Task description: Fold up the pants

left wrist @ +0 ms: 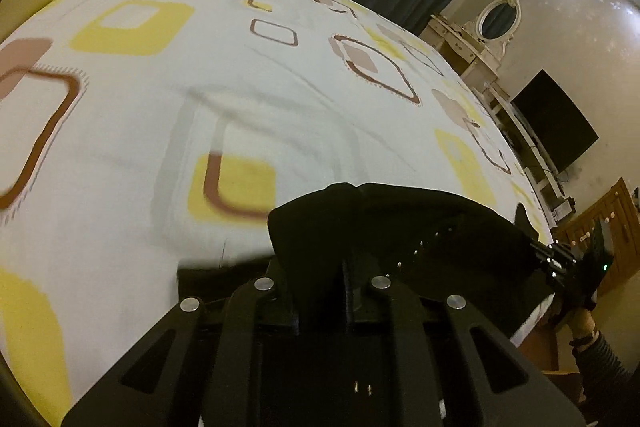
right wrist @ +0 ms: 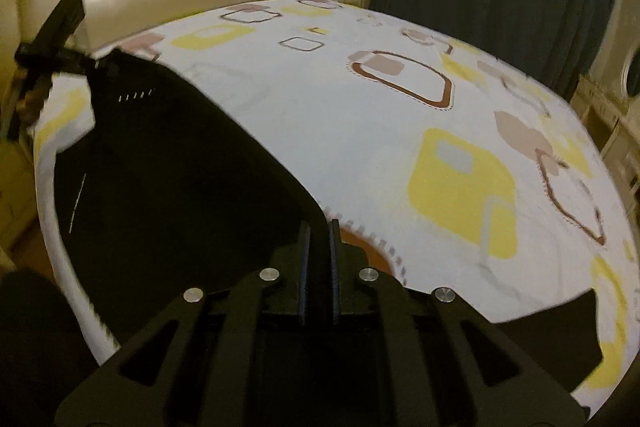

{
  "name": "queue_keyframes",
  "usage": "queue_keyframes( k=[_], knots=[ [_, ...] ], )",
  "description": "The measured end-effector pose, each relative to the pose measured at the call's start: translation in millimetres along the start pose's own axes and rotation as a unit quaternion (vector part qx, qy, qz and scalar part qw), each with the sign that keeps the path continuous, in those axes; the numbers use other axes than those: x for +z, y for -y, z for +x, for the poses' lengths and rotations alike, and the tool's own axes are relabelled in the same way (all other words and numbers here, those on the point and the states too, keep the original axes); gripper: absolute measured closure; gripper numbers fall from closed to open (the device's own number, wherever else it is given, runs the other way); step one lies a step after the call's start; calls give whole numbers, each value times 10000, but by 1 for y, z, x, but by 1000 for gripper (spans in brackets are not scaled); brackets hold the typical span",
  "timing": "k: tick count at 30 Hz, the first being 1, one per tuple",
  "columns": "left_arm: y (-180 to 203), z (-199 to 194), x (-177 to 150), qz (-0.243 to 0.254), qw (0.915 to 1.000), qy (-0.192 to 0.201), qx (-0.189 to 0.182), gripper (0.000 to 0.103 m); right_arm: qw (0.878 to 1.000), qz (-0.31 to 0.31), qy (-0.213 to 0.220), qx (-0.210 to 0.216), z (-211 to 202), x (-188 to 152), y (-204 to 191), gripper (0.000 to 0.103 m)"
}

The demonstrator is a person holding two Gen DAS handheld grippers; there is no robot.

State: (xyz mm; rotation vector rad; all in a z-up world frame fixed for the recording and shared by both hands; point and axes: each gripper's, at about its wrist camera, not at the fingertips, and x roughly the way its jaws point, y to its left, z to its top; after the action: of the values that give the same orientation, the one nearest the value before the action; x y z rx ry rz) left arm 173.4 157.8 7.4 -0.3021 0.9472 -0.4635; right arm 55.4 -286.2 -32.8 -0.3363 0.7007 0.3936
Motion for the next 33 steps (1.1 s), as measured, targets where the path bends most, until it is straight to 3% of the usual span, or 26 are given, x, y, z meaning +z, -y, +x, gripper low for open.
queue_keyframes(
  k=[4,11,13,17,20,21,23,25,33],
  knots=[
    [0,-10,-33,-184,9998,-4,11,88,9998,-194,-40,-52,-9,-24,-28,95],
    [-22,-13,-78,-716,9972,-174,-90,83,9977,-330,-576,-103,1,-70,-53,94],
    [-25,-16,-88,-852,9960,-240,-150,68,9971,-241,-721,-88,1,-79,-55,89],
    [-29,-25,-108,-1011,9941,-385,-50,50,9966,356,-735,103,-15,-89,-46,72],
    [-34,-40,-122,-1325,9903,-252,-336,34,9920,965,-707,404,-35,-97,-35,60],
    [-38,-48,-128,-1649,9844,-104,-605,27,9907,1096,-677,449,-40,-101,-34,57],
    [-40,-54,-133,-1990,9759,73,-894,24,9832,1640,-568,568,-55,-106,-26,45],
    [-40,-57,-135,-2225,9694,234,-1008,24,9687,2286,-469,846,-63,-112,-13,43],
    [-34,-30,-142,-2596,9650,143,-342,24,9083,3947,-443,1315,-55,-131,16,43]
  ],
)
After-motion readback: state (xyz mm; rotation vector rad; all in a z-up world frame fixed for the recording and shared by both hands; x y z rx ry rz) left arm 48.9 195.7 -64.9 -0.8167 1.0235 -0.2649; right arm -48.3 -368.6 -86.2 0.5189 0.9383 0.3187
